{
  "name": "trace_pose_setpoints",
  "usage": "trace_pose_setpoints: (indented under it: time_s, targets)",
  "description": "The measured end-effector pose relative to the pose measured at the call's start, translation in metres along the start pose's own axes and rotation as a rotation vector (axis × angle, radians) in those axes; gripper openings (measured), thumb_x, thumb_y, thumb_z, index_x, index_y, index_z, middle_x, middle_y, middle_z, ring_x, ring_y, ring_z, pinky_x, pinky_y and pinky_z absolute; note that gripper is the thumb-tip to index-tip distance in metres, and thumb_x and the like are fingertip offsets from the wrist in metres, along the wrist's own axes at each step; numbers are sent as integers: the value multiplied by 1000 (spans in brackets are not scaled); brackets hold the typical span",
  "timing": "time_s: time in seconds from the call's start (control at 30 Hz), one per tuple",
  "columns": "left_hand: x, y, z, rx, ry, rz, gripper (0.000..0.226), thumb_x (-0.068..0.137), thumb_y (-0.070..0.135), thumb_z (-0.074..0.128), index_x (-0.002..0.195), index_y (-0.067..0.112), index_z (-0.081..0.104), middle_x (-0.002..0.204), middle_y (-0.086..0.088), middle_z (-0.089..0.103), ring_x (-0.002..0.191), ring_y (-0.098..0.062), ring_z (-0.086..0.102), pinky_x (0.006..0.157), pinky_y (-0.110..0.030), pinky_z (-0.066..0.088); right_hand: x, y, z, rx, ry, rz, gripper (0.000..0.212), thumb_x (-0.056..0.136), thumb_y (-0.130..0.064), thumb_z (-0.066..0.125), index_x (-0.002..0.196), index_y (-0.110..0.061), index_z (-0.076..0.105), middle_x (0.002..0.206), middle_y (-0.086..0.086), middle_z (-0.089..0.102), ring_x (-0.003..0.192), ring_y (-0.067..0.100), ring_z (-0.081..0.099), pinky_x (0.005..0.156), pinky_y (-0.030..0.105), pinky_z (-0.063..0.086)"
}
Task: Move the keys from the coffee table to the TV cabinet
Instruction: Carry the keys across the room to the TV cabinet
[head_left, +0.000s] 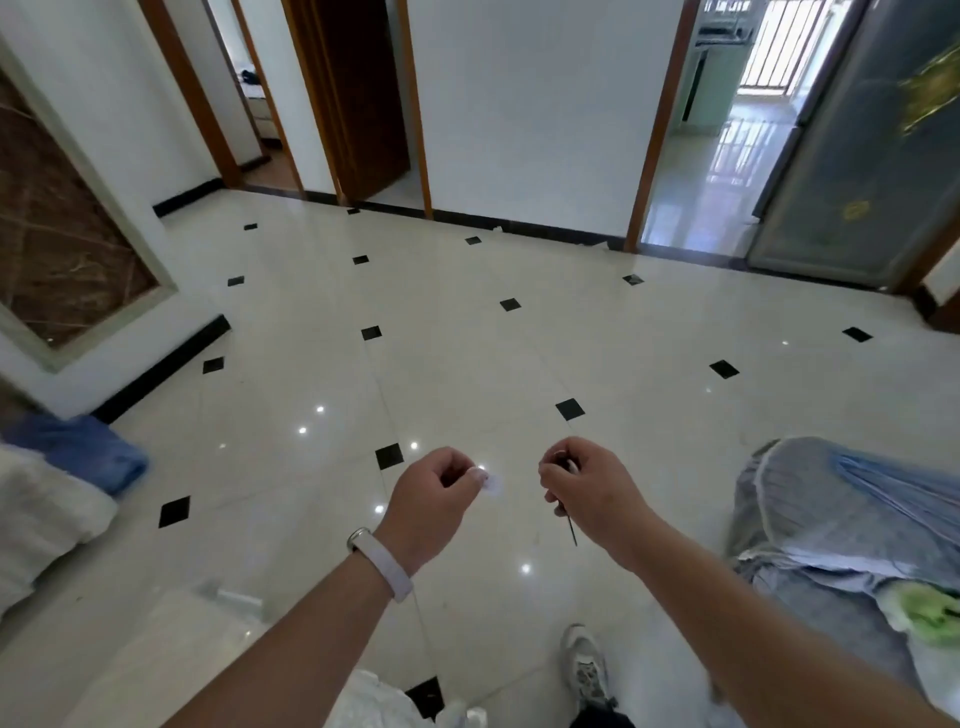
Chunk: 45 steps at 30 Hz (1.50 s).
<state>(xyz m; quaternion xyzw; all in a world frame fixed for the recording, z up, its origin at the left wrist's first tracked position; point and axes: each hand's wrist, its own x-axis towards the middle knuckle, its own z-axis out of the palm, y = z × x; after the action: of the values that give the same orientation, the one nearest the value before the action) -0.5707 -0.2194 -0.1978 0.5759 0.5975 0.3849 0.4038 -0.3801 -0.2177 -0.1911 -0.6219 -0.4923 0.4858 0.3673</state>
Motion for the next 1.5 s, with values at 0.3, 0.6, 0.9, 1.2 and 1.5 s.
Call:
trace_pose_setpoints:
  time_s: [0.3, 0.6, 0.9, 1.2, 1.5]
  targets:
    - [122, 28, 20, 156, 216, -102, 17, 84, 17, 65, 69, 10, 60, 54, 7, 47, 46, -4, 39, 44, -15, 35, 162, -33, -27, -22, -255, -24, 10, 76, -13, 56, 70, -17, 62, 65, 1, 60, 59, 18, 57, 58, 35, 50]
    - [172, 23, -32, 255, 482, -217, 17, 83, 22, 67, 70, 13, 61, 58, 5, 53, 50, -5, 43, 51, -20, 40, 263, -80, 29, -100, -494, -83, 10, 79, -11, 54, 73, -14, 62, 67, 6, 61, 59, 19, 56, 57, 35, 49]
    - [221, -53, -142, 149, 684, -350, 15, 84, 17, 67, 71, 11, 62, 55, 6, 51, 45, -3, 41, 45, -14, 37, 328, -125, 160, -230, -651, -148, 8, 82, -15, 57, 79, -13, 65, 76, 12, 67, 63, 18, 61, 63, 36, 56]
    - [297, -120, -306, 45, 766, -383, 12, 84, 19, 65, 73, 15, 63, 55, 8, 53, 43, -2, 42, 40, -12, 36, 396, -210, 344, -341, -704, -237, 7, 83, -18, 58, 79, -18, 64, 77, 4, 67, 69, 22, 65, 68, 40, 59]
    - [318, -156, -435, 58, 890, -452, 14, 85, 21, 64, 72, 18, 62, 55, 7, 53, 41, -2, 41, 39, -12, 35, 423, -274, 489, -359, -857, -328, 7, 85, -19, 58, 81, -19, 64, 79, 4, 66, 75, 25, 66, 69, 40, 59]
